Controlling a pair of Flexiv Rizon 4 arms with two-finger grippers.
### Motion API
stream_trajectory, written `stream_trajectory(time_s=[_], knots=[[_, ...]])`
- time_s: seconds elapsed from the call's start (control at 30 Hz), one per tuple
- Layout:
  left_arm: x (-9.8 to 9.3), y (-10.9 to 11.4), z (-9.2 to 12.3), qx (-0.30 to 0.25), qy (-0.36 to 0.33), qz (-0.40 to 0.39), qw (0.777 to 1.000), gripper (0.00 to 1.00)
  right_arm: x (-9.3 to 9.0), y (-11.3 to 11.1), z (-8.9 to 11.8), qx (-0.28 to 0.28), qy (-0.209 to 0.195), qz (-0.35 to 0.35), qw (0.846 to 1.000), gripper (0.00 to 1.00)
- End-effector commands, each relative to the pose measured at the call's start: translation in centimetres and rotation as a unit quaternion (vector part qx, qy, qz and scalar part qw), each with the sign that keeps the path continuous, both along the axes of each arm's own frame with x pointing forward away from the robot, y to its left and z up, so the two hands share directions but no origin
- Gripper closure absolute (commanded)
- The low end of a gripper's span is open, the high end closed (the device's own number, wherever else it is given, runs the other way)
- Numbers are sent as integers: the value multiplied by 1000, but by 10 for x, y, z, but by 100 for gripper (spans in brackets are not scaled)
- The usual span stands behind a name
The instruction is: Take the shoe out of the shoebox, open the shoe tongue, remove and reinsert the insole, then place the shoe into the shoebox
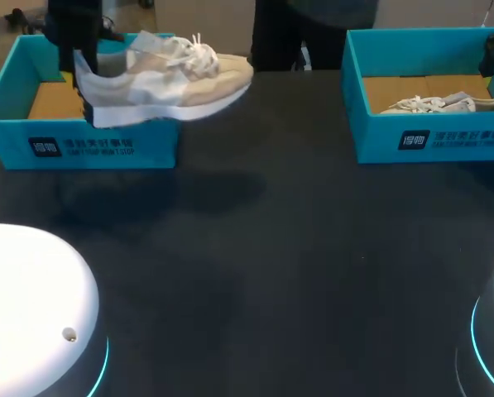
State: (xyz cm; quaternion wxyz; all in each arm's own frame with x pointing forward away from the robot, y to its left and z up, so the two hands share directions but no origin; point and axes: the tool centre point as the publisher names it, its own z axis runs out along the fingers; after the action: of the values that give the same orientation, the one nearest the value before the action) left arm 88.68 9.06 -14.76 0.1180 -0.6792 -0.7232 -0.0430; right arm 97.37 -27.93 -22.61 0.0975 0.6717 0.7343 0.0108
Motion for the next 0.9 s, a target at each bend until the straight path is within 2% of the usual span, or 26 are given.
stream_trajectory(time_s=[0.03,0.17,0.9], knots=[[-22,-15,-1,-2,-81,-14,997,100,0,0,0,0,0,0,1000,0],[-40,-34,-6,-25,-66,-7,997,100,0,0,0,0,0,0,1000,0],[-40,-34,-6,-25,-66,-7,997,100,0,0,0,0,0,0,1000,0]])
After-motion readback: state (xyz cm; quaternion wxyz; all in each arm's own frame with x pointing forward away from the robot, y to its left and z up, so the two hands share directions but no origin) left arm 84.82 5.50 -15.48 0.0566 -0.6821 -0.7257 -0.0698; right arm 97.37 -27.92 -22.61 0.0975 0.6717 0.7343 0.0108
